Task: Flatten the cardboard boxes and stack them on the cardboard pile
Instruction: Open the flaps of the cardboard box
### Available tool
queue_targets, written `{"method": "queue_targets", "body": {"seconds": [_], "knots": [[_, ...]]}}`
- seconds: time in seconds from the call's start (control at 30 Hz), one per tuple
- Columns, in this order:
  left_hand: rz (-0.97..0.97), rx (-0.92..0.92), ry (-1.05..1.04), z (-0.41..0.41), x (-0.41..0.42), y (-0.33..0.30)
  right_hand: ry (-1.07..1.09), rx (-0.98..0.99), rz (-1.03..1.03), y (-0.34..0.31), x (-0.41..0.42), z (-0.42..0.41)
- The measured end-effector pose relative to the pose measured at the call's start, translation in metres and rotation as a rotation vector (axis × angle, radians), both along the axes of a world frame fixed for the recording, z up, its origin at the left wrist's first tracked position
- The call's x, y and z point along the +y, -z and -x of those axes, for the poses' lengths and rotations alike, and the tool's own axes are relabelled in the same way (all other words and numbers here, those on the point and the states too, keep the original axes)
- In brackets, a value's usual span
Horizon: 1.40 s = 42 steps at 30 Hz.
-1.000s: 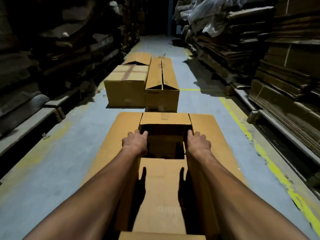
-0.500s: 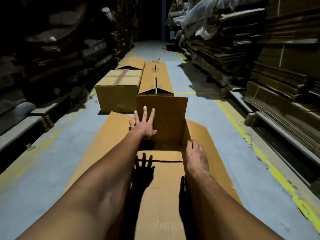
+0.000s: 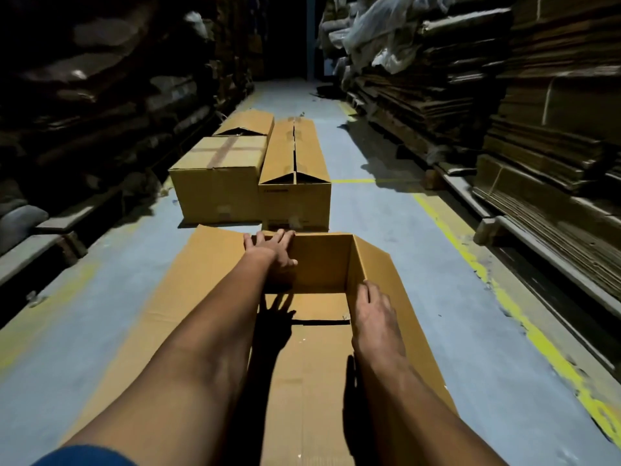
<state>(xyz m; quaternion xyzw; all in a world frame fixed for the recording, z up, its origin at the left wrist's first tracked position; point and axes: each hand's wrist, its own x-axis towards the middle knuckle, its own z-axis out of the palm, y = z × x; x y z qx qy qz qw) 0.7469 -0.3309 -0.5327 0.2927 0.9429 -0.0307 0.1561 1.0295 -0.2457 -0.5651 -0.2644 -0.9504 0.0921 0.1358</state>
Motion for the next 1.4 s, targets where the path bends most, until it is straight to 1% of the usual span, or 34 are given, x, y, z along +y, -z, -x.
{"method": "queue_targets", "body": {"seconds": [0.1,0.2,0.23,0.3,0.4,0.47,0.53,0.63,0.77,0.83,0.9,0.97,1.0,1.1,1.13,1.2,1.3,1.4], "knots": [[0.008,-0.03,0.041,-0.002,-0.001,-0.009,0.002,0.0,0.005,-0.001,-0.001,-0.001],[-0.006,-0.124,0.032,-0.017,-0.014,-0.005,0.006,0.011,0.001,-0.003,-0.001,-0.005],[-0.011,-0.118,0.02,-0.028,-0.024,0.001,0.006,0.012,0.006,-0.003,-0.001,-0.006],[-0.071,-0.019,0.0,-0.054,-0.041,0.012,0.013,0.017,0.016,-0.005,-0.003,-0.006],[-0.229,0.115,-0.089,-0.092,-0.067,0.016,0.024,0.011,0.045,-0.007,-0.005,-0.007],[-0.248,0.144,-0.148,-0.111,-0.081,0.017,0.022,0.004,0.071,-0.008,-0.004,-0.009],[-0.207,0.145,-0.191,-0.125,-0.1,0.017,0.015,-0.04,0.067,-0.01,-0.007,-0.015],[-0.133,0.116,-0.273,-0.139,-0.128,0.017,0.05,-0.165,0.053,-0.018,-0.017,-0.027],[-0.07,0.089,-0.439,-0.161,-0.164,0.0,0.028,-0.477,0.076,-0.048,-0.035,-0.047],[-0.046,0.013,-0.495,-0.167,-0.179,-0.005,0.012,-0.643,0.144,-0.065,-0.045,-0.055],[-0.006,-0.067,-0.556,-0.171,-0.195,-0.004,-0.023,-0.798,0.13,-0.082,-0.056,-0.062],[0.007,-0.154,-0.62,-0.185,-0.204,-0.004,-0.097,-0.878,0.112,-0.101,-0.063,-0.063],[0.012,-0.177,-0.623,-0.199,-0.208,-0.01,-0.132,-0.903,0.121,-0.11,-0.066,-0.063],[0.064,-0.232,-0.524,-0.224,-0.213,-0.018,-0.184,-0.906,0.107,-0.128,-0.073,-0.055],[0.062,-0.269,-0.51,-0.223,-0.213,-0.015,-0.193,-0.891,0.104,-0.13,-0.074,-0.051],[-0.002,-0.296,-0.516,-0.222,-0.212,-0.016,-0.206,-0.861,0.128,-0.131,-0.08,-0.046],[0.017,-0.26,-0.44,-0.21,-0.204,-0.011,-0.217,-0.851,0.23,-0.135,-0.098,-0.046],[0.011,-0.227,-0.317,-0.228,-0.215,-0.028,-0.24,-0.832,0.396,-0.138,-0.139,-0.053]]}}
